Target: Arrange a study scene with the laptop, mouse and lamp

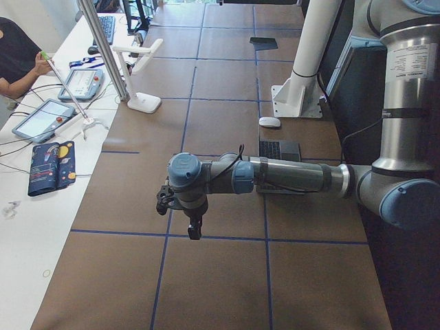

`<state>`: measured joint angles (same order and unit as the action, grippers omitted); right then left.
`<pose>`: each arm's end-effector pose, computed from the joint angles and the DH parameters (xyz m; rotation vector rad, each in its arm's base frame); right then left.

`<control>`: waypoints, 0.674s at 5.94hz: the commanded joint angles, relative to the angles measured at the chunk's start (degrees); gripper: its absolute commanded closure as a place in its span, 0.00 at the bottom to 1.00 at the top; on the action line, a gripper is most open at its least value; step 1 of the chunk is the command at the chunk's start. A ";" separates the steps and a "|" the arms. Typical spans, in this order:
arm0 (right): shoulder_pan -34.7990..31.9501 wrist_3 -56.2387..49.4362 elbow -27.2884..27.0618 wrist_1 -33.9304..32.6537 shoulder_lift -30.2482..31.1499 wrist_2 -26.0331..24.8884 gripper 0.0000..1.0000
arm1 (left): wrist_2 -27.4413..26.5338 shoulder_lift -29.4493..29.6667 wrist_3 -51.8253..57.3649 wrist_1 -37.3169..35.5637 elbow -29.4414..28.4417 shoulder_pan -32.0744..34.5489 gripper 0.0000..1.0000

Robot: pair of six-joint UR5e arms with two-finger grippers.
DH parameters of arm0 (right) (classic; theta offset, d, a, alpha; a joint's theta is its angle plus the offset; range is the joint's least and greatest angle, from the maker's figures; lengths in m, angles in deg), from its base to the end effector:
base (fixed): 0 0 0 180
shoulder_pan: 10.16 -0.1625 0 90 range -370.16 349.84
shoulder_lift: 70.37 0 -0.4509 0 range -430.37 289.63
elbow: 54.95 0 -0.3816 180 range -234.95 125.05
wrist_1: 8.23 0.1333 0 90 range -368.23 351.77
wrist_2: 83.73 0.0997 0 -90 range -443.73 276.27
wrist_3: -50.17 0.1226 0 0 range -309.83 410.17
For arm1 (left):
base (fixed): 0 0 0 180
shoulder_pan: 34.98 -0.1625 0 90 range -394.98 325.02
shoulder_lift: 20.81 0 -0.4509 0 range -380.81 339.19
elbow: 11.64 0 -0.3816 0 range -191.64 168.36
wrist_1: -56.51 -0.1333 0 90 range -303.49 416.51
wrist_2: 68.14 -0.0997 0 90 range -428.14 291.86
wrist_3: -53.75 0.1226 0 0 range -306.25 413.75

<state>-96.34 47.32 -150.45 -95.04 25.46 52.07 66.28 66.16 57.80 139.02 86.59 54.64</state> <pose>0.0160 -0.4417 0.6937 0.0405 -0.8002 -0.1301 -0.0445 -0.4526 0.6697 -0.0131 0.7761 0.0579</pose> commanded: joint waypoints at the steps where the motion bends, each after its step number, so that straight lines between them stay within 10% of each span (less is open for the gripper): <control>1: 2.49 -0.75 0.83 -0.12 0.49 -0.36 0.00 | -2.04 0.13 1.30 -0.58 0.73 -0.58 0.00; 4: 1.89 -0.76 0.49 -0.12 0.41 0.33 0.00 | -1.27 -0.40 1.40 -0.50 0.82 -0.76 0.00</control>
<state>-94.34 46.56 -149.95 -95.15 25.92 51.96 64.87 65.91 59.08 138.40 87.05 53.92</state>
